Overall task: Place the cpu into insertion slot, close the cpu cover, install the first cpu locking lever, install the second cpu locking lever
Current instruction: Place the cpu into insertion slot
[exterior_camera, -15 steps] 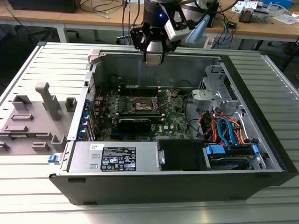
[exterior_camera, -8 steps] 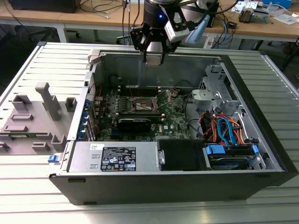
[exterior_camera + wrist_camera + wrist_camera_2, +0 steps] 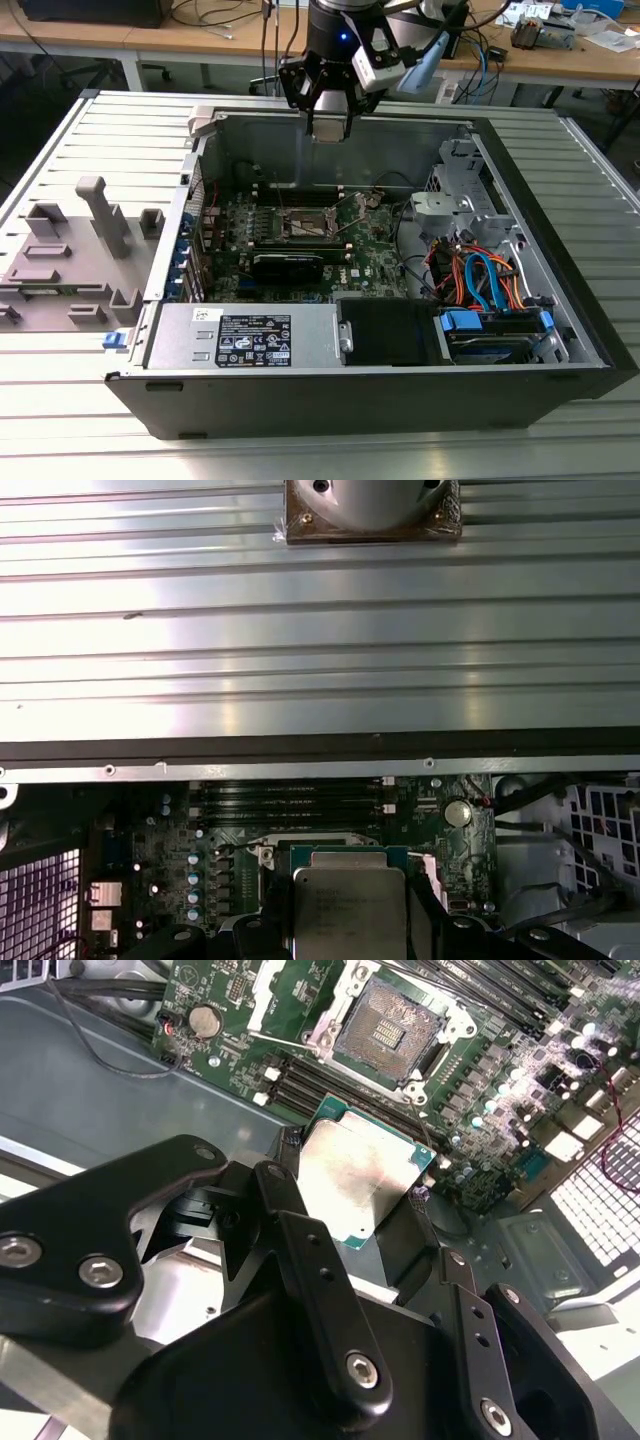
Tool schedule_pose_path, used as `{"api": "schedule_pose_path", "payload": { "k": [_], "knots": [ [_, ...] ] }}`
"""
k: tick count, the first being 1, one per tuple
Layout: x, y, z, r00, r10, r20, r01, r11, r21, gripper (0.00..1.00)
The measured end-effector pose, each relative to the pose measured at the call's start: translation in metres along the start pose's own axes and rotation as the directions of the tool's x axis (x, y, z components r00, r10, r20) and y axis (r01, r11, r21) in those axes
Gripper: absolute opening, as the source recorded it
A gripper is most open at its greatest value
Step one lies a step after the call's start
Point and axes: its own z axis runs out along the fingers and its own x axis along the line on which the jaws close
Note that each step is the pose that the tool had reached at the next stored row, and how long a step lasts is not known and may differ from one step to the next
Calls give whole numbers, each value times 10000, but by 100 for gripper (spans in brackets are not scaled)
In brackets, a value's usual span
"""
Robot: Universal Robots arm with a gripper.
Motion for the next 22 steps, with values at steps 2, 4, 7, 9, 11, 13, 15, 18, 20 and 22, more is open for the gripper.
{"api": "schedule_pose_path", "payload": {
  "k": [2, 4, 7, 9, 11, 13, 15, 18, 20, 22],
  "knots": [
    [0, -2, 5, 10000, 0, 0, 0, 10000, 0, 55],
    [0, -4, 9, 10000, 1, 0, -1, 10000, 0, 55],
    [0, -6, 14, 10000, 0, 0, 0, 10000, 0, 55],
    [0, -8, 16, 10000, 0, 0, 0, 10000, 0, 55],
    [0, -9, 20, 10000, 0, 0, 0, 10000, 0, 55],
    [-1, -11, 24, 10000, 0, 0, 0, 10000, -1, 55],
    [-1, -12, 26, 10000, 0, 0, 0, 10000, -1, 55],
    [-1, -15, 32, 10000, 0, 0, 0, 10000, 0, 55],
    [-1, -16, 35, 10000, 0, 0, 0, 10000, 0, 55],
    [-1, -17, 38, 10000, 0, 0, 0, 10000, 0, 55]
  ]
}}
